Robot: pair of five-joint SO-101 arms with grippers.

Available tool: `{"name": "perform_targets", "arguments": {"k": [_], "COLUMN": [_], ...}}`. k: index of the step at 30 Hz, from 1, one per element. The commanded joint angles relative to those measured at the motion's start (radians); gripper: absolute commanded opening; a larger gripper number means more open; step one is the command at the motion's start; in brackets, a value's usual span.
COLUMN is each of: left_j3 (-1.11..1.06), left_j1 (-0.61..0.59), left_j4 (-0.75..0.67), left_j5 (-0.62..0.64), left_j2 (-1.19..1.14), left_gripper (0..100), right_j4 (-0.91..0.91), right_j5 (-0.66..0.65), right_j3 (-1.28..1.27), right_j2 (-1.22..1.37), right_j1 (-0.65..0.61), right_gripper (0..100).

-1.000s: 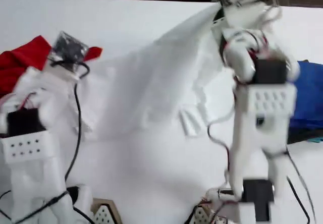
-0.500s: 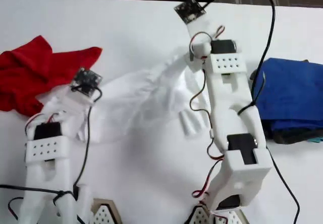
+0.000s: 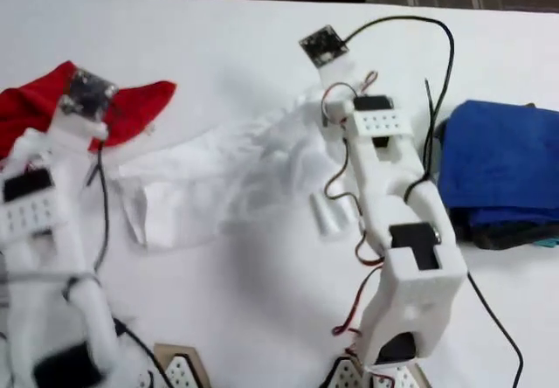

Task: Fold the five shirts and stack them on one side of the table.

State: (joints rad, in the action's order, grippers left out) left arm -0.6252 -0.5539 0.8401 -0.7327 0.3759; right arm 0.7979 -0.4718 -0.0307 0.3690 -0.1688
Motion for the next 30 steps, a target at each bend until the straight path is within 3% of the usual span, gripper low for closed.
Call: {"name": "perform_targets", "arguments": {"k": [1, 10, 16, 23, 30], "left_j3": [0.191, 0.447, 0.506, 0.498, 0.498], "left_j1": [0.003, 0.215, 0.189, 0.184, 0.189], "left_j4": [0.163, 0.499, 0.520, 0.535, 0.535], "left_j5": [-0.005, -0.043, -0.071, -0.196, -0.232], "left_j2": [-0.180, -0.253, -0.331, -0.396, -0.419], "left_gripper": [17, 16, 16, 17, 24], "right_j4": [-0.041, -0.088, -0.088, -0.088, -0.088], "right_j5": [0.006, 0.006, 0.006, 0.006, 0.006], "right_j3": [0.008, 0.014, 0.011, 0.009, 0.009], "right_j2": [0.022, 0.067, 0.070, 0.071, 0.071], "right_j1": [-0.008, -0.008, -0.008, -0.008, -0.008], "right_gripper": [2.1, 2.1, 2.1, 2.1, 2.1]}}
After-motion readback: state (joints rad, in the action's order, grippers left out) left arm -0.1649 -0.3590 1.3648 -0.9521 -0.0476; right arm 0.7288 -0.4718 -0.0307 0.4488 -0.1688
